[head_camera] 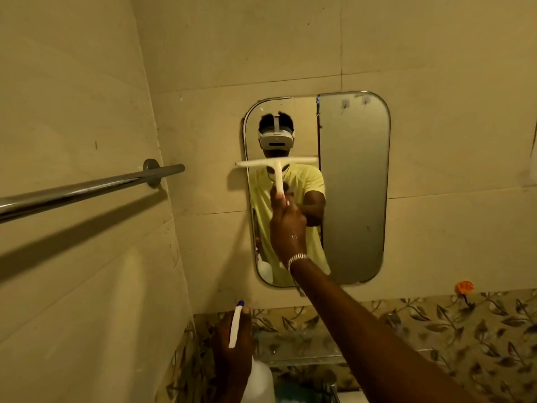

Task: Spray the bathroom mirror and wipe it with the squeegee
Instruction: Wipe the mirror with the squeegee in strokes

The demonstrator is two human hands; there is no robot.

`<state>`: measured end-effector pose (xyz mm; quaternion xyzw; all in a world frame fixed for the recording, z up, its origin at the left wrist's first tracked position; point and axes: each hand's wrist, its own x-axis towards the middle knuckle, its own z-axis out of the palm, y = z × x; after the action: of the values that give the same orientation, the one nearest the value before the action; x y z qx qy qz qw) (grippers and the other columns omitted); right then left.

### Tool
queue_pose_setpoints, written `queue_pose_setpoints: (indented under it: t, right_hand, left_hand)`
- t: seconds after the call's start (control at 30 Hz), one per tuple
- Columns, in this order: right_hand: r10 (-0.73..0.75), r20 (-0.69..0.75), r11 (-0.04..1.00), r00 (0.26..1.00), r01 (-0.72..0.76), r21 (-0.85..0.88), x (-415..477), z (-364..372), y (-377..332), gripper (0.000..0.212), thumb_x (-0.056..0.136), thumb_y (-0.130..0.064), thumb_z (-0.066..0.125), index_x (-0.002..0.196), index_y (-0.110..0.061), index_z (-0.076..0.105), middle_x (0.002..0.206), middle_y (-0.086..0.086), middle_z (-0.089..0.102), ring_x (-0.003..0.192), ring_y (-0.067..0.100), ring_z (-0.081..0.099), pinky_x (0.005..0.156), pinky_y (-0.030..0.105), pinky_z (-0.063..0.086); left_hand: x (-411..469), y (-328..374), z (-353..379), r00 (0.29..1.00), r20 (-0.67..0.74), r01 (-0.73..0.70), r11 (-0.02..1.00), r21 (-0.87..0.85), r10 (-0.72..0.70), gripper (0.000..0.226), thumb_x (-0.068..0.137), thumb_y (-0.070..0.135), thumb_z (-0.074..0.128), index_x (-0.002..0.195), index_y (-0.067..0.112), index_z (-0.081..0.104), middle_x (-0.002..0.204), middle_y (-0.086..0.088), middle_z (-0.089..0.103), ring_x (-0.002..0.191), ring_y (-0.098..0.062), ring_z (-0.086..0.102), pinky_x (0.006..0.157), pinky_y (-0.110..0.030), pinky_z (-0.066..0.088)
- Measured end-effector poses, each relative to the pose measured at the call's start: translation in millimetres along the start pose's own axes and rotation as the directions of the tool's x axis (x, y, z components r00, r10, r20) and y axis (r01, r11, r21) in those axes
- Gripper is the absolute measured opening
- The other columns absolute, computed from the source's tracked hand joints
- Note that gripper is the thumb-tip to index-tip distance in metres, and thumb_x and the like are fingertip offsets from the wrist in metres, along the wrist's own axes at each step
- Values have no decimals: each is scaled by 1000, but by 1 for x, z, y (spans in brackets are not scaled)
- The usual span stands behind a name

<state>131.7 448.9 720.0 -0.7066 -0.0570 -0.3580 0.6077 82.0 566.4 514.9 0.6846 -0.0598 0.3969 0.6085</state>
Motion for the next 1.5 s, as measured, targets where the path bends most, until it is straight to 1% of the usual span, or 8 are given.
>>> queue_pose_setpoints:
  t: [0.2,0.37,0.57,0.73,1.0,1.2,1.37,1.5]
  right_hand:
    - [150,1,987,989,-150,-60,-99,-19,119,36,104,-54,36,91,-32,61,59,-4,51,45,4,49,41,19,37]
    - [362,49,919,931,-347,-188,-155,-29,183,26,106,-44,43,96,-31,63,74,3,70,65,16,69,63,45,64]
    - [524,16,827,852,-504,-249,-185,-52,207,36,108,-47,39,97,-26,66,78,1,68,72,13,66,60,27,49]
    - [306,-9,948,952,-306,-92,-152,-84,156,41,101,-51,42,83,-21,64,61,-1,57,52,9,52,50,27,42]
    - [-207,16,967,978,208,-148,40,-128,12,40,110,-40,45,113,-11,72,79,-1,69,69,15,66,59,29,51]
    - [-268,-5,929,963,257,-265,141,-150,-52,45,109,-45,43,94,-13,72,73,1,72,62,13,68,59,30,52]
    - [-290,-76,933,954,265,-242,147,-176,-34,36,108,-46,47,76,-35,60,53,-15,65,47,-12,60,43,5,42]
    - [-214,-177,963,961,177,-206,130,-193,-6,39,105,-58,44,72,-42,59,57,-11,63,50,-2,60,49,20,48]
  left_hand:
    - [-1,-12,-5,1000,12,16,996,89,-17,22,87,44,61,72,30,69,77,18,74,69,-3,71,59,-30,60]
    - [-1,-14,-6,1000,27,6,997,75,-8,43,87,52,55,79,14,74,61,5,69,75,-3,71,58,-6,52]
    - [-10,-10,-5,999,51,14,995,97,-19,43,87,48,56,80,9,75,64,3,70,74,-2,70,58,-5,51]
    - [-11,-2,2,998,43,35,995,91,-40,29,89,45,57,76,24,72,63,1,70,70,-8,70,59,-25,55]
    - [-17,16,46,993,110,38,999,33,-41,25,96,22,62,75,15,72,63,2,68,70,-1,68,56,-4,47]
    - [-22,23,67,994,109,-6,1000,8,5,34,89,43,55,70,19,69,61,1,67,71,-7,68,54,-8,47]
    - [-17,15,66,993,115,-32,999,20,30,40,91,50,51,70,20,67,57,1,65,69,-9,68,52,-7,47]
    - [-15,11,62,995,102,-21,999,28,18,35,91,44,53,70,20,66,57,-1,65,67,-8,69,52,-8,49]
